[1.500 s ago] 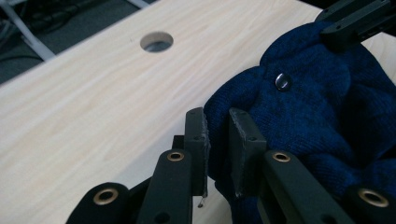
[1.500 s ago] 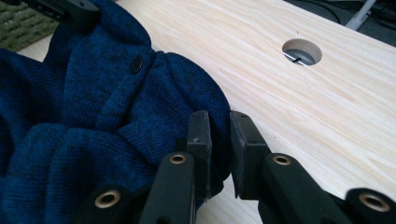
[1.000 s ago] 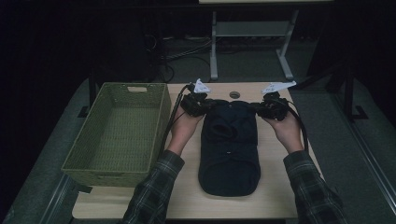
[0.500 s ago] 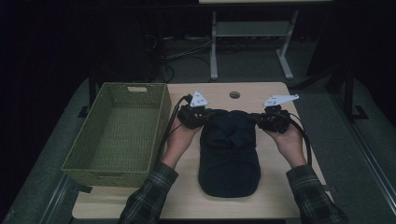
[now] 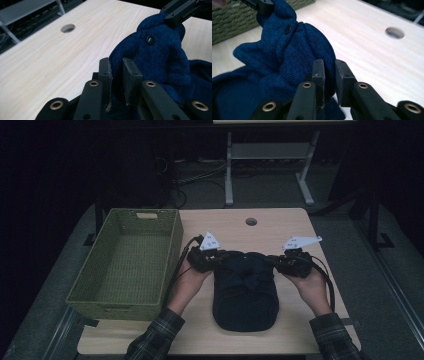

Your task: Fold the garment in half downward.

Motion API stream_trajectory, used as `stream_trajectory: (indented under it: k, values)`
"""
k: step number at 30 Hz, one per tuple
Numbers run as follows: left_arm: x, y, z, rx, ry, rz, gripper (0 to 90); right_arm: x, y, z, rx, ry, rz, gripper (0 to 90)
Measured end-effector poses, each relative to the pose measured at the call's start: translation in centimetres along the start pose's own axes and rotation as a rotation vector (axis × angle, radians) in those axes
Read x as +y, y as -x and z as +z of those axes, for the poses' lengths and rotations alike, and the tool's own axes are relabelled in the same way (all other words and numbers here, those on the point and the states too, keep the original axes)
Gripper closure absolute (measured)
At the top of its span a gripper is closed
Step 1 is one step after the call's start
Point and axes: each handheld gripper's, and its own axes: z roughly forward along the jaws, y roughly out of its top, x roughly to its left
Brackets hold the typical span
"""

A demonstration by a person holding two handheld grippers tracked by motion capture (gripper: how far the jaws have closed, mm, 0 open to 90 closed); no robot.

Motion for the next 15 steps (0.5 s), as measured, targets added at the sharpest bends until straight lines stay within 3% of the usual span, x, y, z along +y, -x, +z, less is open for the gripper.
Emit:
stream_trajectory:
  k: [15]
  values:
    - [-3.6, 3.1, -1.0, -0.103, -0.033, -0.014, 77.9, -3.6, -2.7, -1.0, 0.07, -0.031, 0.014, 78.1]
